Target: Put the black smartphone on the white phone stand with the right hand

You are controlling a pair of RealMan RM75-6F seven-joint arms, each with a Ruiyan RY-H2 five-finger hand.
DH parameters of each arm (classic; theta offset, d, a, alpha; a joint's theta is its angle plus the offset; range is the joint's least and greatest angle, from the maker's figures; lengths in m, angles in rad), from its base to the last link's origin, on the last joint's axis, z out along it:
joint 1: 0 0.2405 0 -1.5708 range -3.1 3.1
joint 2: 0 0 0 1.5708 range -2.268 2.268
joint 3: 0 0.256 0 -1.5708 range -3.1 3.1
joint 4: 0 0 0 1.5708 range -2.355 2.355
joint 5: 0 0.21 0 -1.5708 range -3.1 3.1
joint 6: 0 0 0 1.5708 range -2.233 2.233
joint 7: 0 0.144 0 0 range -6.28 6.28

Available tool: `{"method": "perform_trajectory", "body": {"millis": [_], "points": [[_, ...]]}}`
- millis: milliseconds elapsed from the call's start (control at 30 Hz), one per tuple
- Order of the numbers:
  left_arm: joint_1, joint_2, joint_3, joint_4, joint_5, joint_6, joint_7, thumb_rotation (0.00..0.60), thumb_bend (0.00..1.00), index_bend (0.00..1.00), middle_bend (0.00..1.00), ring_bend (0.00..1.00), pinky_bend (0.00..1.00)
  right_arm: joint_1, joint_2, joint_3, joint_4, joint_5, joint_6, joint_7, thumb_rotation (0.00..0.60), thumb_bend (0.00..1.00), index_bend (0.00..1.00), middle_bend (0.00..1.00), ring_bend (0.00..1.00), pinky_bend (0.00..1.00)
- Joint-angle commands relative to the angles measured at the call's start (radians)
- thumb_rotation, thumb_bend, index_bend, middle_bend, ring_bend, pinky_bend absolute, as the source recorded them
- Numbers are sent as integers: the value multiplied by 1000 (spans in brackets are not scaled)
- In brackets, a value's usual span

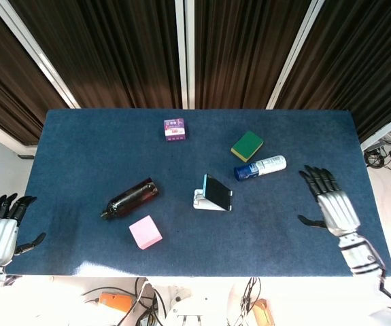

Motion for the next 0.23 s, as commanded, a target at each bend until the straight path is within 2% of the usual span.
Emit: {"method": "perform_trajectory", "body": {"millis": [33,233], "points": [[1,-5,0,2,2,3,-1,600,114,169,162,62,0,-144,105,-64,-65,17,131,-3,600,268,0,31,0,43],[-4,-17,-2,8,1,0,-3,600,113,169,162,61,0,-228,110,-79,-45,4,199,29,600,267,0,31,0,37]]}}
